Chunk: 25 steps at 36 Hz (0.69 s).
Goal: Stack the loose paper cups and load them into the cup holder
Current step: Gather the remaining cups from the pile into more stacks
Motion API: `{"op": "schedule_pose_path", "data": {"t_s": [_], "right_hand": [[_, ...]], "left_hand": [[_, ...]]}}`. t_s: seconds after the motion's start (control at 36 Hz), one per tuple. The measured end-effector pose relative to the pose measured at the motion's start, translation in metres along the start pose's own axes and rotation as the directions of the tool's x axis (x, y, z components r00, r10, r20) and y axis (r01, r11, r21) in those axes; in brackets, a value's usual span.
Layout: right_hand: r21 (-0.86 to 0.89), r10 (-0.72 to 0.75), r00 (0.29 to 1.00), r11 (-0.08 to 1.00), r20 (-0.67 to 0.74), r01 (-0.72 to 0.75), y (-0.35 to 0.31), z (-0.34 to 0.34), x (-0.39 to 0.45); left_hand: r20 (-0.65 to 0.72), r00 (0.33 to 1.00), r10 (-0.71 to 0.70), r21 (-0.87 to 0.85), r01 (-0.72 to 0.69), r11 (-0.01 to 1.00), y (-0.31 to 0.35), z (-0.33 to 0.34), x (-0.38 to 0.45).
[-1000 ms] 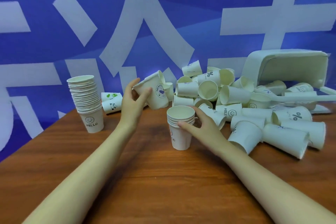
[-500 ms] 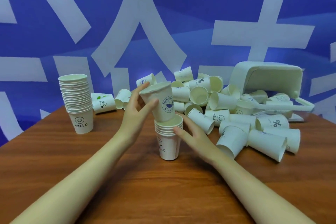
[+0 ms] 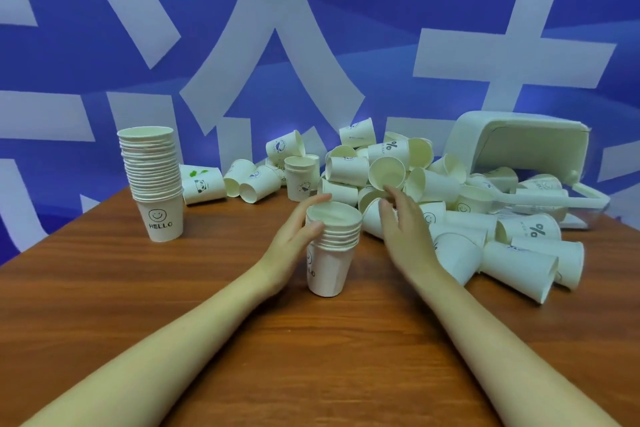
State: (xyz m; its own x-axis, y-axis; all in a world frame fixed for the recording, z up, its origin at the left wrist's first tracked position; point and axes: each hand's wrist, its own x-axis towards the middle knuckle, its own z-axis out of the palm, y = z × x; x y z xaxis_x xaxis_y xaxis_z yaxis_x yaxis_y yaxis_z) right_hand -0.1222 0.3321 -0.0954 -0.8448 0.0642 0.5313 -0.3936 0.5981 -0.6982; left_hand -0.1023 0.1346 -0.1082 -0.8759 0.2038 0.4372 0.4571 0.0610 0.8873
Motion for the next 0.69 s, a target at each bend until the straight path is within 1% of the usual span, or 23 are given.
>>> {"op": "schedule_pose_path", "data": {"t_s": [0.06, 0.11, 0.14, 0.19, 0.22, 0.31, 0.39, 0.47, 0.58, 0.61, 0.64, 0.69], "right_hand": [[-0.276, 0.000, 1.000, 0.961, -0.002, 0.000, 0.012, 0.002, 0.008], [-0.467, 0.042, 0.997, 0.884, 0.057, -0.011, 0.022, 0.010, 0.012], [-0.538, 0.088, 0.991, 0.843, 0.096, -0.023, 0.025, 0.014, 0.012], [-0.636, 0.168, 0.975, 0.771, 0.149, -0.036, 0.031, 0.020, 0.012], [-0.669, 0.169, 0.974, 0.743, 0.147, -0.028, 0.033, 0.021, 0.013], [-0.711, 0.087, 0.991, 0.703, 0.098, 0.008, 0.032, 0.018, 0.015], [-0.693, 0.051, 0.995, 0.720, 0.087, 0.024, 0.033, 0.016, 0.016], [-0.635, 0.113, 0.988, 0.772, 0.105, -0.021, 0.034, 0.016, 0.015], [-0.480, 0.160, 0.979, 0.874, 0.128, -0.080, 0.035, 0.014, 0.014], [-0.408, 0.171, 0.979, 0.906, 0.115, -0.111, 0.032, 0.012, 0.014], [-0.300, 0.189, 0.977, 0.942, 0.097, -0.152, 0.028, 0.010, 0.013], [-0.018, 0.233, 0.970, 0.973, 0.068, -0.232, 0.015, 0.004, 0.012]], "left_hand": [[0.030, 1.000, 0.008, 0.020, -0.008, 1.000, -0.001, 0.005, -0.004], [0.049, 0.998, 0.028, 0.035, -0.030, 0.999, -0.001, 0.010, -0.006], [0.053, 0.998, 0.036, 0.036, -0.038, 0.999, 0.000, 0.011, -0.006], [0.049, 0.997, 0.053, 0.035, -0.054, 0.998, 0.000, 0.012, -0.006], [0.042, 0.997, 0.064, 0.040, -0.065, 0.997, 0.001, 0.012, -0.006], [-0.005, 0.996, 0.086, 0.059, -0.085, 0.995, 0.003, 0.010, -0.005], [-0.057, 0.995, 0.076, 0.080, -0.072, 0.994, 0.001, 0.003, -0.002], [-0.098, 0.993, 0.058, 0.080, -0.050, 0.996, 0.001, -0.004, 0.000], [-0.132, 0.990, 0.041, 0.068, -0.032, 0.997, 0.002, -0.008, 0.002], [-0.135, 0.990, 0.036, 0.068, -0.027, 0.997, 0.002, -0.009, 0.002], [-0.134, 0.990, 0.031, 0.068, -0.022, 0.997, 0.002, -0.009, 0.003], [-0.117, 0.993, 0.021, 0.069, -0.013, 0.998, 0.003, -0.009, 0.003]]}}
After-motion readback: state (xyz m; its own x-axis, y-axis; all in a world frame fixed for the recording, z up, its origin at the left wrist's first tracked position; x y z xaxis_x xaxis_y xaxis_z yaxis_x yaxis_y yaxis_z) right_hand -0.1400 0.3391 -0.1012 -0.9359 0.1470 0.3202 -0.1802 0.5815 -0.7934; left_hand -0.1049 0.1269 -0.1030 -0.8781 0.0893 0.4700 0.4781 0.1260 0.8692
